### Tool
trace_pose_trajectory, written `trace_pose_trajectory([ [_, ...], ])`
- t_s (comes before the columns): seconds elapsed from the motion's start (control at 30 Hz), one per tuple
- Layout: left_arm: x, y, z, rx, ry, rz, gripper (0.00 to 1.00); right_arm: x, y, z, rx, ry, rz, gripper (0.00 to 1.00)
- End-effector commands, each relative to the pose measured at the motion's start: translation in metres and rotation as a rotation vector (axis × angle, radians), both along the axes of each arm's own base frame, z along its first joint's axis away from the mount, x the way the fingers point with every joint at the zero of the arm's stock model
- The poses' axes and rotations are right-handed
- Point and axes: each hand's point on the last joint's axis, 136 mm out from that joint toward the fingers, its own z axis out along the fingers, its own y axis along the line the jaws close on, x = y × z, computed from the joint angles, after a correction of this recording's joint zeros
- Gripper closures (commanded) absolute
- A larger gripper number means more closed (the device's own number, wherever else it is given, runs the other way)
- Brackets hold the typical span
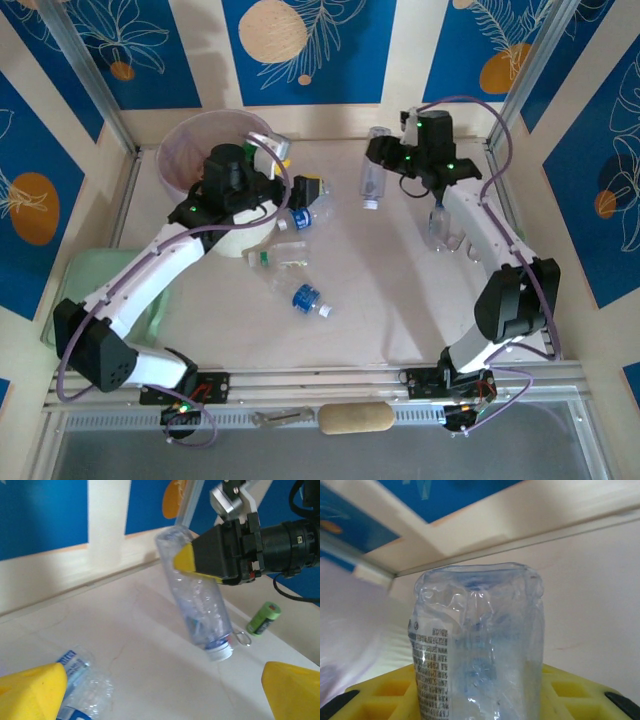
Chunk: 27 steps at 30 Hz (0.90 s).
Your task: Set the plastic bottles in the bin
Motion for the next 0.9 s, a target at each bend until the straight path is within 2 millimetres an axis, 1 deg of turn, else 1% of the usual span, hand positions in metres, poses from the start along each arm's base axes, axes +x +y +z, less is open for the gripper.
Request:
trace_pose_trajectory([
  [0.0, -0.009, -0.021, 0.018, -0.08, 0.001, -0.075, 0.0, -0.008, 0.029, 0.049, 0.124, -0.161, 0.035, 0.57],
  [0.07, -0.012, -0.029, 0.016, -0.093, 0.017, -0.099, 0.0, -0.013, 0.039, 0.062, 0.145, -0.216, 0.04, 0.57],
  [0.2, -0.018, -0.041, 0.009, -0.092, 0.035, -0.133, 0.0, -0.022, 0.057, 0.079, 0.202, -0.266, 0.073, 0.57],
  [0.4, -0.016, -0.05, 0.0, -0.091, 0.061, -0.156, 0.0, -0.038, 0.073, 0.09, 0.277, -0.286, 0.113, 0.58],
  [0.47, -0.015, -0.052, 0.0, -0.089, 0.06, -0.158, 0.01, -0.044, 0.076, 0.091, 0.295, -0.287, 0.122, 0.58],
  [0.6, -0.011, -0.055, -0.002, -0.086, 0.056, -0.159, 0.04, -0.055, 0.078, 0.095, 0.329, -0.298, 0.131, 0.58],
  [0.77, -0.008, -0.057, -0.004, -0.085, 0.064, -0.161, 0.1, -0.068, 0.08, 0.101, 0.35, -0.311, 0.15, 0.58],
  [0.87, -0.007, -0.057, -0.005, -0.084, 0.061, -0.156, 0.15, -0.072, 0.081, 0.101, 0.354, -0.306, 0.158, 0.58],
])
